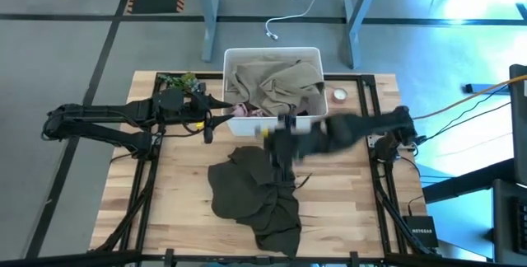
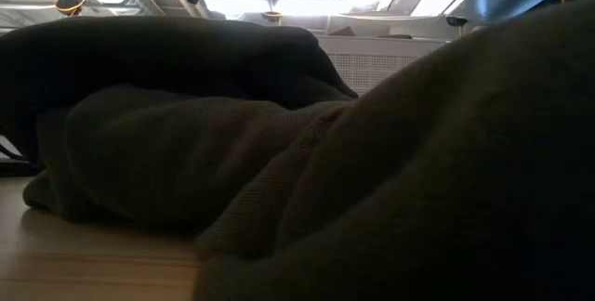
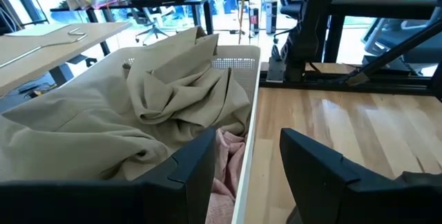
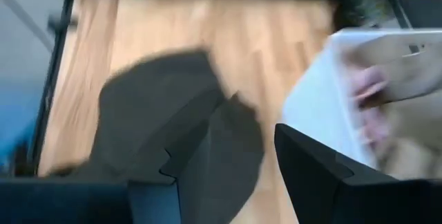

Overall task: Sort clothes
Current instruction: Put the gray sweatshirt into the white laundry bin

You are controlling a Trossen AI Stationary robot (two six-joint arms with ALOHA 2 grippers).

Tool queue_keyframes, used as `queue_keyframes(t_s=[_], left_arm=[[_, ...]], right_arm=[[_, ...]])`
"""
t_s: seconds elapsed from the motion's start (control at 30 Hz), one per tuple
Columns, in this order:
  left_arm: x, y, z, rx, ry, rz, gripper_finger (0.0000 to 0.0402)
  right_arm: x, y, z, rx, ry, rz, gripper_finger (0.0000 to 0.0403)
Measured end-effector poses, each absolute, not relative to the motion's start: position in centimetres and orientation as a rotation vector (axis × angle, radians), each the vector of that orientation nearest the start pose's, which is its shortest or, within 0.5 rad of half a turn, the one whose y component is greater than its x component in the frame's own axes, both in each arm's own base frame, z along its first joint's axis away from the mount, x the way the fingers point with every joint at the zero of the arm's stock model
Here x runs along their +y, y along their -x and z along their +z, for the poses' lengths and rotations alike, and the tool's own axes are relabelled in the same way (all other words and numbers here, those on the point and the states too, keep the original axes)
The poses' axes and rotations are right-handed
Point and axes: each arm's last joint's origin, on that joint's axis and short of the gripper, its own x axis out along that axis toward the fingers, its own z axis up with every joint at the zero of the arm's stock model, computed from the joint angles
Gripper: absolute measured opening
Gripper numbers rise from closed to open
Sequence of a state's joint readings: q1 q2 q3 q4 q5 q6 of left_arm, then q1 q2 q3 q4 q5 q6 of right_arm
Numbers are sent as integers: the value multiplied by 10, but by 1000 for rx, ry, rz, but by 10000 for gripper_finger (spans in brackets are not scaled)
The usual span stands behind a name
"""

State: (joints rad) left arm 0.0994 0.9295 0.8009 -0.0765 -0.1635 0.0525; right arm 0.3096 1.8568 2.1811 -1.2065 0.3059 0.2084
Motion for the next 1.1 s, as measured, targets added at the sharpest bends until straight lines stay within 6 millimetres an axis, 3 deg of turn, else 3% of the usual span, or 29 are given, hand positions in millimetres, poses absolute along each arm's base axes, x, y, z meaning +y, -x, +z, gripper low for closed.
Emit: queue_keyframes(t_s=[0.17, 0.27, 0.37, 0.67, 0.83, 0.97, 1.1], left_arm=[[25, -206, 326, 190, -58, 258, 157], [25, -206, 327, 179, -57, 258, 157], [25, -206, 328, 166, -57, 258, 157], [25, -206, 327, 173, -65, 258, 157], [25, -206, 326, 187, -65, 257, 157], [25, -206, 326, 191, -65, 257, 157], [25, -206, 324, 206, -66, 257, 157]], right_arm=[[156, -356, 344, 929, 167, -30, 179], [164, -360, 300, 940, 141, -27, 179], [164, -364, 270, 955, 53, 37, 180], [138, -382, 265, 884, -29, 47, 192], [130, -393, 255, 890, -50, 49, 262], [125, -393, 242, 992, -77, 85, 321], [127, -394, 221, 1092, -92, 67, 354]])
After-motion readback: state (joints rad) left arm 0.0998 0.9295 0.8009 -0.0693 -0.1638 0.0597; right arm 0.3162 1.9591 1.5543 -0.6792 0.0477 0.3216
